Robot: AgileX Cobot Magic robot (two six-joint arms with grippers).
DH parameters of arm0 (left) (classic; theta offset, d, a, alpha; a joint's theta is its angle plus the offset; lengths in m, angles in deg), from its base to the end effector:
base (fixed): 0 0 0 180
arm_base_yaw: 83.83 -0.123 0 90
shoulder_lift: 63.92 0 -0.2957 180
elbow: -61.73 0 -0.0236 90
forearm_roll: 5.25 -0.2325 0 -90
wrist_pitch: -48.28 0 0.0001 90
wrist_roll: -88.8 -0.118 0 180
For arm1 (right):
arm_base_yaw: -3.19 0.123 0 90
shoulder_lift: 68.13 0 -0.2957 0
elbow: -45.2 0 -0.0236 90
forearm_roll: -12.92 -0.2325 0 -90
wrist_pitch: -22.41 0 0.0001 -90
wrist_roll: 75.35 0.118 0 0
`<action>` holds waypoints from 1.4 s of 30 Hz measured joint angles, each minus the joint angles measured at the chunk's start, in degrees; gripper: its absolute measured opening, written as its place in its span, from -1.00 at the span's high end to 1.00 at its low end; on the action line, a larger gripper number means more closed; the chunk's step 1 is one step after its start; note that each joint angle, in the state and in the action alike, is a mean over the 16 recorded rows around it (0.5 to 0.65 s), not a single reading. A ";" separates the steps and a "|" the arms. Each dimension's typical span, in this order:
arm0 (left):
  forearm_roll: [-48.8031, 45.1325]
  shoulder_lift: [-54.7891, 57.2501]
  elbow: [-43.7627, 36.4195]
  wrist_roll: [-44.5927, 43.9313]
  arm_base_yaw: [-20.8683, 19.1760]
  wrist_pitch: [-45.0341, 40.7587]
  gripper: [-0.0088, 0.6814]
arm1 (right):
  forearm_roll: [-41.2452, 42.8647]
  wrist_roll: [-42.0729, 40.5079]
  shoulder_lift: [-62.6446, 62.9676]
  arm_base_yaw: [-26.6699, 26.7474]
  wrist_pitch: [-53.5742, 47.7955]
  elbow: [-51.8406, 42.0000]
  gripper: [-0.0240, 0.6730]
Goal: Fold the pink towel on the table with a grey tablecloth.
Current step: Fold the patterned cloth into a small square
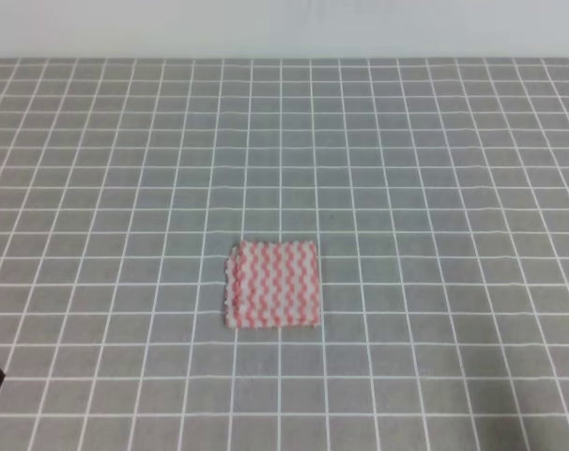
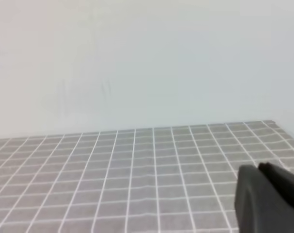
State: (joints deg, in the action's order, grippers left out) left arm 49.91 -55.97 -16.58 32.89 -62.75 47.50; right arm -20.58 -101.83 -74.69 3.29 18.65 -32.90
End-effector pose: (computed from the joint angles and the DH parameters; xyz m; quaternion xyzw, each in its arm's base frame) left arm 0.0512 -0.0212 0.2093 0.1340 0.6733 -0.1321 0.7150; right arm 0.0534 0.0044 0.2064 0.0285 0.6928 0.0569 0.7183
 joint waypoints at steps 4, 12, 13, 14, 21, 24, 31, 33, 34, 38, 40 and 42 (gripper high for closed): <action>0.00 0.13 -0.13 0.04 0.00 0.10 0.98 | 4.41 4.46 0.28 -0.34 -3.52 0.12 0.98; 0.00 0.14 -0.07 0.04 0.00 0.02 0.98 | 16.99 15.77 0.35 -0.34 -10.94 0.07 0.98; 0.00 0.20 -0.13 0.06 0.00 0.07 0.98 | 18.58 17.08 0.39 -0.34 -11.58 -0.02 0.98; 0.00 0.20 -0.20 0.07 0.00 0.12 0.98 | 20.13 18.40 0.39 -0.34 -12.24 -0.02 0.98; 0.00 0.20 -0.13 0.12 0.00 0.05 0.98 | 24.36 20.87 0.48 -0.33 -13.84 -0.17 0.98; 0.00 0.31 -0.27 0.16 0.00 0.14 0.98 | 24.38 20.45 0.52 -0.32 -13.90 -0.17 0.98; -0.11 0.25 -0.27 0.04 0.00 0.35 0.98 | 24.34 20.39 0.39 -0.34 -14.04 -0.01 0.98; -0.49 0.25 -0.27 0.11 -0.02 0.56 0.98 | 24.35 20.39 0.44 -0.33 -13.96 -0.09 0.98; -1.19 0.25 -0.27 0.52 -0.13 0.65 0.98 | 24.33 20.40 0.39 -0.34 -13.96 -0.01 0.98; -6.72 0.14 -0.13 5.07 -1.24 0.65 0.98 | 24.27 20.41 0.30 -0.35 -13.96 0.16 0.98; -12.25 0.05 -0.13 10.42 -2.56 0.26 0.98 | 24.26 20.41 0.26 -0.35 -13.96 0.16 0.98; -18.29 -0.20 -0.20 16.46 -4.19 -0.55 0.98 | 24.26 20.41 0.26 -0.35 -13.88 0.16 0.98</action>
State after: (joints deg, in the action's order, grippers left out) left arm 31.61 -56.18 -16.78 49.35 -66.94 46.94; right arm 3.68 -81.42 -74.43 2.94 4.77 -32.73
